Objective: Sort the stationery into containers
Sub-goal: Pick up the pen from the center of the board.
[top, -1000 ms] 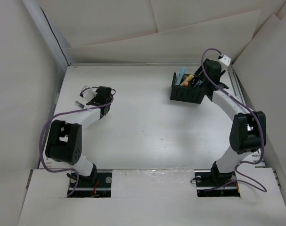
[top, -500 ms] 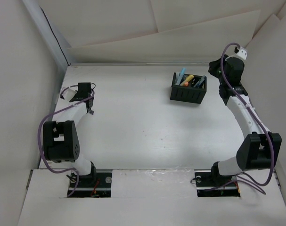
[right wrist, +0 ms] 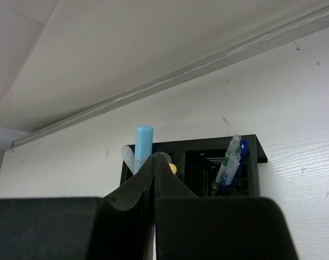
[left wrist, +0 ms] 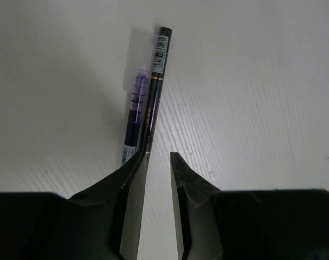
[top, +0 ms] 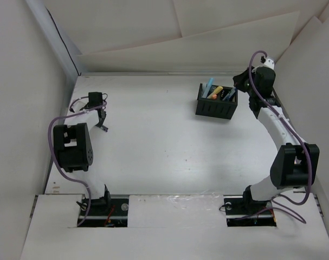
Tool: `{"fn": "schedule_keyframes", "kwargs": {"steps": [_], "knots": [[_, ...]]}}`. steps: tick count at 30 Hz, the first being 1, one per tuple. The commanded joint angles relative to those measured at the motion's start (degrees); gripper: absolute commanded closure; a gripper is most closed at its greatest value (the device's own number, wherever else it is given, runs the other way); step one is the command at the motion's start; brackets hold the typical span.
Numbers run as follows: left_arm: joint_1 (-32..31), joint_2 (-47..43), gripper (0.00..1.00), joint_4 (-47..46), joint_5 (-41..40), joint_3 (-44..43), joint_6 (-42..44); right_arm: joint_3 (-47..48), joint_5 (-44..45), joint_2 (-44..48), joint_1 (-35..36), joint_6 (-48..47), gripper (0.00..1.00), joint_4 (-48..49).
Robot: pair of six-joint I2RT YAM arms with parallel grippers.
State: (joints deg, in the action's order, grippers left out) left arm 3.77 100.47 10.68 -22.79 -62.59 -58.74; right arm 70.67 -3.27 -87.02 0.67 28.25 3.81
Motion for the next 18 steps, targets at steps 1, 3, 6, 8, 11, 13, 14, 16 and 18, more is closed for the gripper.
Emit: {"fn": "schedule_keyframes", "kwargs": {"steps": [1,3,6,8,11,13,14,16,18], "knots": [[0.5,0.5,0.78,1.7,1.1,-2.8,1.3,2.5,-1.0,0.5,-0.6,-0.7,0.99,2.0],[1.1,1.2,0.76,1.7,1.6,-3.3,1.9,2.5,-1.6,0.5,-0.6,-0.7,0.99,2.0],[1.1,2.4,0.76,1.7,1.6,-4.6,2.4,2.5,-1.6,-0.1,-0.6,-0.7,0.99,2.0],[1.1,3.1,0.76,2.2,1.6,-5.1,2.4,2.5,-1.6,-0.1,-0.6,-0.7,0.99,2.0],[1.1,3.6,0.76,2.2,1.6,-5.1,2.4,2.5,-1.6,-0.1,-0.6,-0.7,0.99,2.0],[1.1,3.6,0.76,2.2,1.6,-5.1,2.4,2.5,-1.6,-0.1,-0.6,-0.7,0.99,2.0],[1.1,3.6,0.76,2.8,1.6,-5.6,2.4,2.5,-1.6,-0.1,-0.6,-0.7,0.98,2.0],[1.1,3.6,0.76,3.3,2.1,-5.6,2.4,3.0,-1.6,-0.1,-0.1,-0.7,0.98,2.0],[1.1,3.6,0.76,3.3,2.1,-5.6,2.4,3.0,-1.6,-0.1,-0.1,-0.7,0.98,2.0]]}}
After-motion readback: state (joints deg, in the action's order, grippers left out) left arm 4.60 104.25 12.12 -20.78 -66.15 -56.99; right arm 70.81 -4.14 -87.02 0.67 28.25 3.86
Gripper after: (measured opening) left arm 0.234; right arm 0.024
